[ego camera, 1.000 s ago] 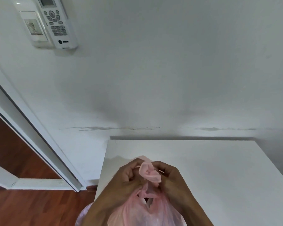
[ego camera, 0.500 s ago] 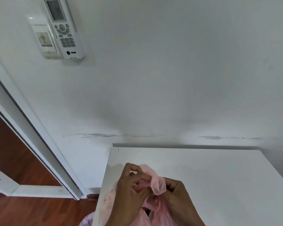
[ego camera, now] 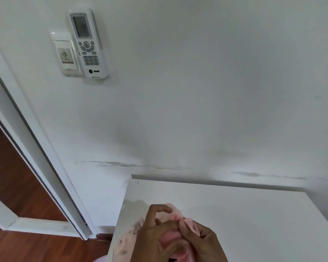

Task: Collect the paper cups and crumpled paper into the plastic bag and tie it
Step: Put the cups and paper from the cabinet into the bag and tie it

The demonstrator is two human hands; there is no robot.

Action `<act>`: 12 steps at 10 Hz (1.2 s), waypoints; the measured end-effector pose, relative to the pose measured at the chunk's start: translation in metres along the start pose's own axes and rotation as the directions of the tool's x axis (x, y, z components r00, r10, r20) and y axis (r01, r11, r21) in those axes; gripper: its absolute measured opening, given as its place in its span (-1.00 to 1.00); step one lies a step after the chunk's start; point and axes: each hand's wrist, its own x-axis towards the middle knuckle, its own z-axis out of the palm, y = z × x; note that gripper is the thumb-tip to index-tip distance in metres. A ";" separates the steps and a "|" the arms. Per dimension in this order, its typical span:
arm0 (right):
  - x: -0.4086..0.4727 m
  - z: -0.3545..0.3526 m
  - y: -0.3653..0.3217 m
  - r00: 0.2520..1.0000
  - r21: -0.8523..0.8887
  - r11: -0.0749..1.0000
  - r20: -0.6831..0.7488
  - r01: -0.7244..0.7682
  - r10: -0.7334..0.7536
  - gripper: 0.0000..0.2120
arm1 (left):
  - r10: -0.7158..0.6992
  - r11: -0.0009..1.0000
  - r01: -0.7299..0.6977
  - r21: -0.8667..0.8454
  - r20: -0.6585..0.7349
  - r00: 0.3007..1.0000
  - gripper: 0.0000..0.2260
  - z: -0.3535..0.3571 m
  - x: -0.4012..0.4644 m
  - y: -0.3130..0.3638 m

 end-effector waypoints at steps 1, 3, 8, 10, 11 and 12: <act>0.031 -0.048 0.048 0.987 0.191 0.976 -0.139 0.108 -0.082 -0.21 | -0.065 0.995 0.065 -0.070 0.008 0.998 -0.78 -0.008 -0.002 0.004; -0.120 0.148 -0.129 0.961 -0.145 0.987 0.257 -0.066 0.102 -0.32 | -0.267 0.936 0.290 -0.201 0.131 0.955 -0.61 -0.015 -0.004 0.000; -0.115 0.161 -0.132 0.959 -0.709 0.648 0.240 0.278 -0.149 -0.82 | -0.429 0.558 0.544 -0.626 0.344 0.836 -0.75 -0.030 0.018 0.013; -0.105 0.164 -0.133 0.992 -0.702 0.705 0.017 0.102 -0.126 -0.65 | -0.607 0.552 0.659 -0.511 0.296 0.738 -0.92 -0.021 0.031 -0.016; -0.103 0.160 -0.133 0.982 -0.689 0.707 0.029 0.157 -0.189 -0.65 | -0.584 0.643 0.675 -0.363 0.338 0.738 -0.81 -0.019 0.039 -0.018; -0.103 0.154 -0.134 0.975 -0.662 0.726 0.029 0.183 -0.220 -0.65 | -0.527 0.654 0.684 -0.323 0.454 0.718 -0.82 -0.024 0.048 -0.011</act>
